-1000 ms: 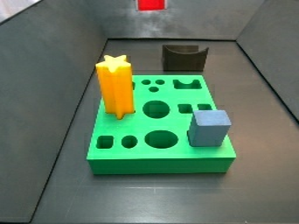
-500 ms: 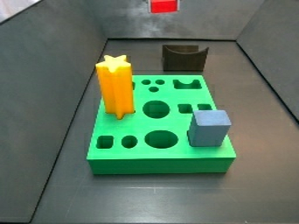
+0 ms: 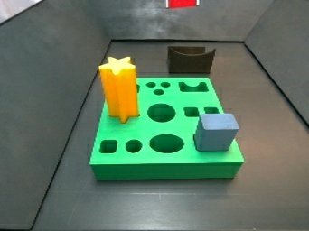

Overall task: Pick up the double-square object. Move up. Rotate the double-square object. Place the double-square object on the fixture. Regrasp the double-square object. Move to above the board. Insert the double-square object.
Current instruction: Place the double-square object on the fixture.

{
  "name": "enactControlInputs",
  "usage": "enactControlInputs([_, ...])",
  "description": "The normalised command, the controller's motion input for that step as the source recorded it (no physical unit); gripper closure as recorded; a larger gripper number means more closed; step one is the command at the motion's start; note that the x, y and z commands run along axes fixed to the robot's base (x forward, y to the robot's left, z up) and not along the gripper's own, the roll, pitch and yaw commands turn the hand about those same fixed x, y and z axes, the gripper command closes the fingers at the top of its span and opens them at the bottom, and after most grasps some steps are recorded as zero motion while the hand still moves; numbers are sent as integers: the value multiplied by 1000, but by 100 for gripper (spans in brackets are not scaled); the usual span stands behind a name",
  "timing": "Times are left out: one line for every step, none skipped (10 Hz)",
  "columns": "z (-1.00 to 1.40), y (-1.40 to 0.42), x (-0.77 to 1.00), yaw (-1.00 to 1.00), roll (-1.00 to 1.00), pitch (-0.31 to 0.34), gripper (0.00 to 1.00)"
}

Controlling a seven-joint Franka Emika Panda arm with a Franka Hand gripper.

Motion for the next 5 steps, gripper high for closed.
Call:
enactControlInputs([21,29,608,-138,-1000,43,100])
enactControlInputs([9,40,495,-139,-1000,59,100])
enactControlInputs([-1,44,450,-142,-1000,63,100])
enactControlInputs([-13,46,363,-148,-1000,67,100])
enactControlInputs([-15,46,295,-158,-1000,71,100])
